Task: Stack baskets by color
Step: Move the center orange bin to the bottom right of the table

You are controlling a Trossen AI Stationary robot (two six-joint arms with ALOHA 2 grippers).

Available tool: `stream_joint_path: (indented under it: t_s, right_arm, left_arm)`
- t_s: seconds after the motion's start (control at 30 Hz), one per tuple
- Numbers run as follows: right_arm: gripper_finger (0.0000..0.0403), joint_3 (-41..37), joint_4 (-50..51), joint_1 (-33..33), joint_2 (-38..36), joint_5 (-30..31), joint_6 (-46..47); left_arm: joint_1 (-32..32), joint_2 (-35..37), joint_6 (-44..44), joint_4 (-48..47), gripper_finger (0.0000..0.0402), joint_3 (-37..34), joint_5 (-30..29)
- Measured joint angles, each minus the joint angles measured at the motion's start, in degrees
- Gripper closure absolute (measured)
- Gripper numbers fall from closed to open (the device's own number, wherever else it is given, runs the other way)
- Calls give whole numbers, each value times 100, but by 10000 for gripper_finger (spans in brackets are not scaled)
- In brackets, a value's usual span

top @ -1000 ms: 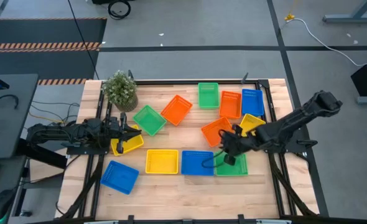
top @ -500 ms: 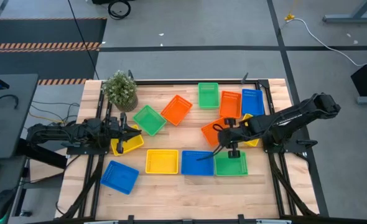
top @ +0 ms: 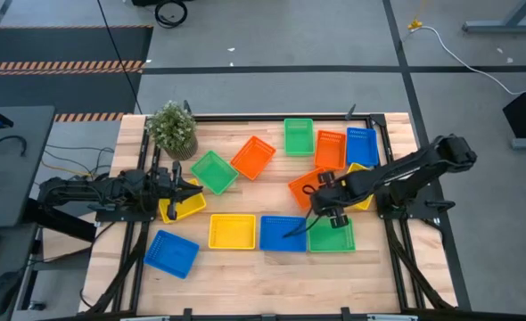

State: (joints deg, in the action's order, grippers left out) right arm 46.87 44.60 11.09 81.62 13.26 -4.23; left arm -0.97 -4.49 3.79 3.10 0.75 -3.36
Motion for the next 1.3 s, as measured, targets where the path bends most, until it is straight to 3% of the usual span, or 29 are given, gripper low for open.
stream_joint_path:
  t_s: [0.3, 0.6, 0.73, 0.93, 1.3]
  right_arm:
    - [283, -2, -45, -9, 372, 246, -53]
    - [389, -2, -619, -37, 335, 239, -97]
    - [383, 79, -892, 60, 335, 674, 25]
    - [392, 868, -710, 505, 335, 1683, 101]
    - [391, 2354, -637, 1830, 359, 2172, 805]
  left_arm:
    - [-2, 0, 0, 1, 363, 0, -1]
    - [0, 0, 2, -7, 371, 0, 0]
    - [-1, 0, 2, -8, 369, 0, 0]
    - [0, 0, 0, -6, 363, 0, 0]
    - [0, 0, 0, -7, 373, 0, -2]
